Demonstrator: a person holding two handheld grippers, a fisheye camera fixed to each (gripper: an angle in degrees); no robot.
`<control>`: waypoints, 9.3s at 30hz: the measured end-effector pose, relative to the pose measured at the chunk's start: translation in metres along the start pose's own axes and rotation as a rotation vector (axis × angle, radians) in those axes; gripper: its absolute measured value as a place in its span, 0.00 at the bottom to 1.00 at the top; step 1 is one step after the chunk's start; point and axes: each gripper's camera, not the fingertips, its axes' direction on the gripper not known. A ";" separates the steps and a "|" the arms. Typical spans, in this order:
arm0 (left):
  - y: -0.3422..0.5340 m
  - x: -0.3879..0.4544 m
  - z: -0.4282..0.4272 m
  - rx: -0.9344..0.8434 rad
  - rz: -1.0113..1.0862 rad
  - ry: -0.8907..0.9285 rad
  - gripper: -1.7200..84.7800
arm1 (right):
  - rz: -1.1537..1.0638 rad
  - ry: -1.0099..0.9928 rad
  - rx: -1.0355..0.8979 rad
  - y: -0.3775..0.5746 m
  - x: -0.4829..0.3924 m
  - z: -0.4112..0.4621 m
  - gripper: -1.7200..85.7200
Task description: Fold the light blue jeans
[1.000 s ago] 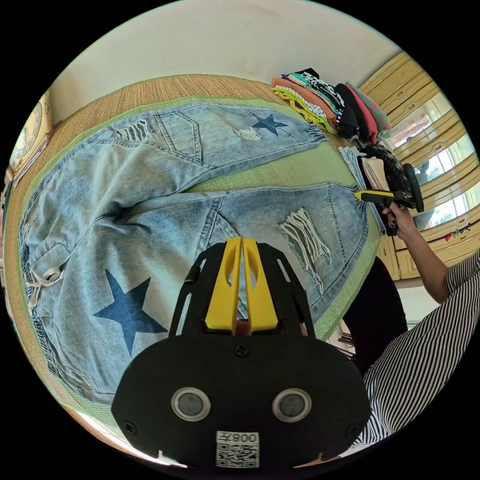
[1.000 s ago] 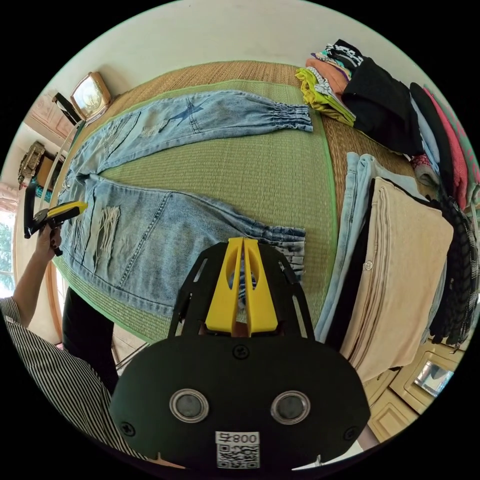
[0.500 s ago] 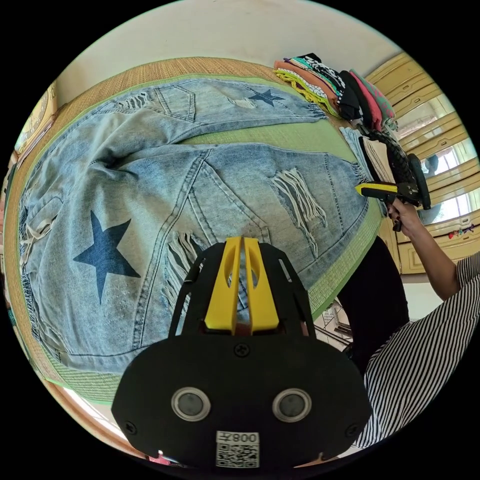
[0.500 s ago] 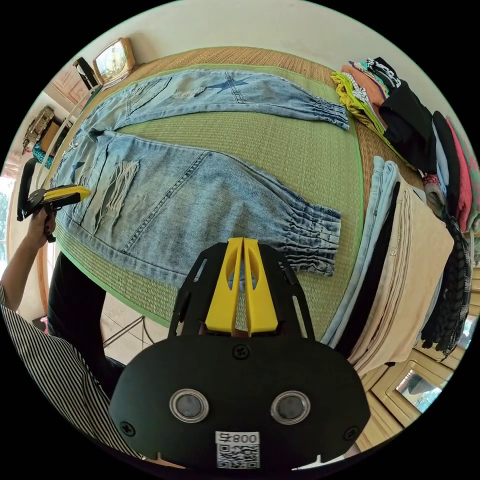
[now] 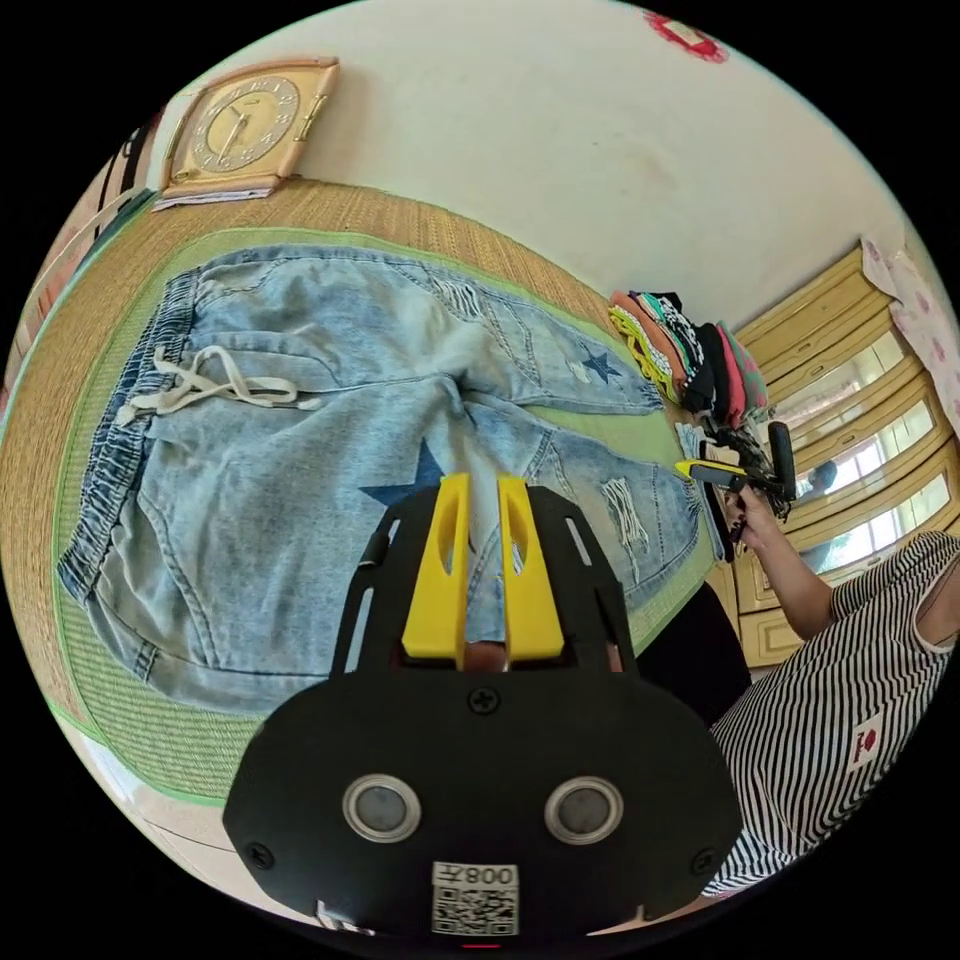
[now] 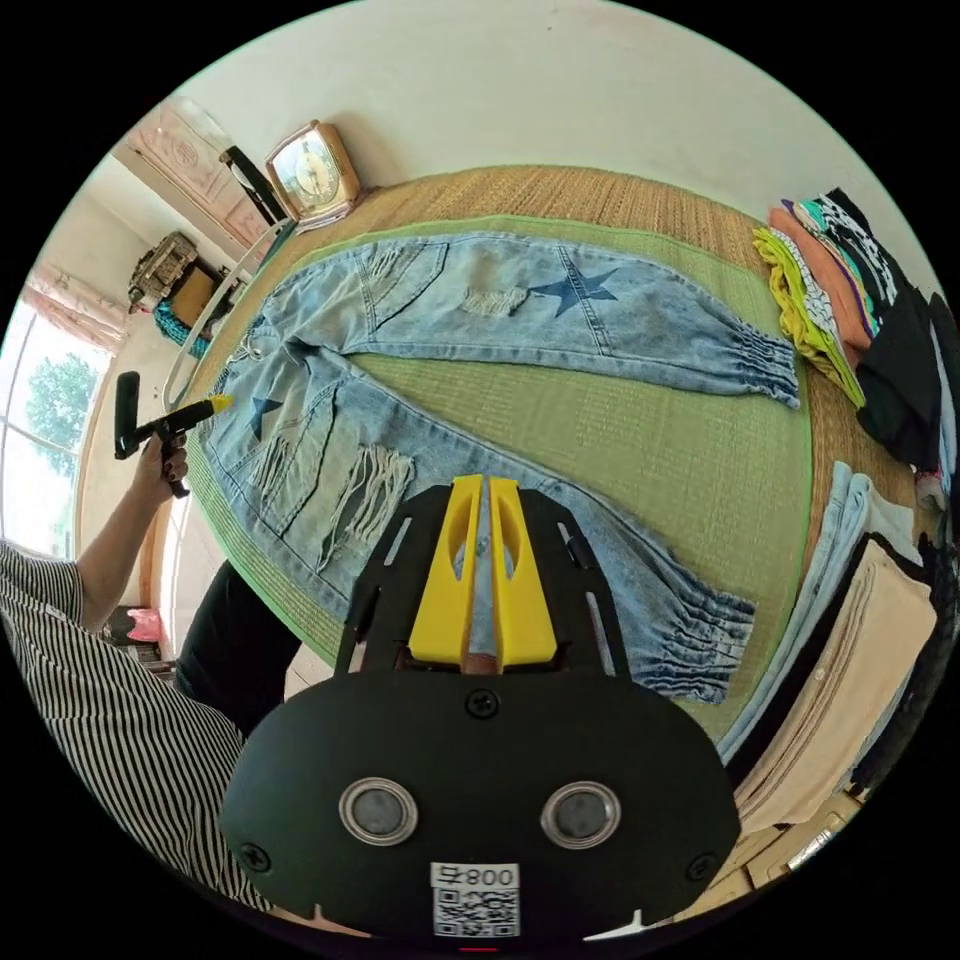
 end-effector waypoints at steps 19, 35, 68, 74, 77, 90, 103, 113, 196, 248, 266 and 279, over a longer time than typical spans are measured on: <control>-0.182 -0.085 -0.064 0.000 -0.005 -0.294 0.11 | -0.455 0.119 0.017 -0.268 -0.151 0.190 0.12; -0.270 -0.042 -0.022 -0.274 0.180 -0.492 0.10 | -0.563 0.241 -0.135 -0.337 -0.163 0.313 0.12; -0.167 0.144 -0.187 -0.162 0.275 -0.483 0.03 | -0.642 0.111 0.066 -0.143 -0.240 0.141 0.02; -0.110 0.166 -0.200 -0.280 0.339 -0.516 0.03 | -0.704 0.029 0.015 -0.064 -0.280 0.123 0.02; -0.084 0.167 -0.196 -0.341 0.344 -0.527 0.03 | -0.738 0.006 -0.047 -0.032 -0.301 0.136 0.02; -0.009 0.150 -0.179 -0.506 0.356 -0.552 0.03 | -0.812 -0.072 -0.287 0.046 -0.356 0.219 0.03; 0.042 0.117 -0.186 -0.469 0.341 -0.515 0.03 | -0.822 -0.058 -0.350 0.062 -0.364 0.253 0.03; 0.088 0.091 -0.215 -0.353 0.312 -0.504 0.03 | -0.780 -0.121 -0.288 0.073 -0.357 0.226 0.03; 0.165 -0.005 0.037 -0.145 0.176 0.096 0.11 | -0.231 -0.178 -0.109 0.050 -0.136 0.118 0.04; 0.156 0.101 0.234 -0.362 0.554 0.076 0.03 | 0.216 -0.090 0.099 0.020 0.035 -0.264 0.02; 0.144 0.137 0.337 -0.526 0.446 0.026 0.05 | 0.560 -0.263 0.021 0.195 0.097 -0.250 0.02; 0.123 0.185 0.384 -0.719 0.486 -0.025 0.04 | 0.591 -0.436 0.086 0.204 0.109 -0.286 0.02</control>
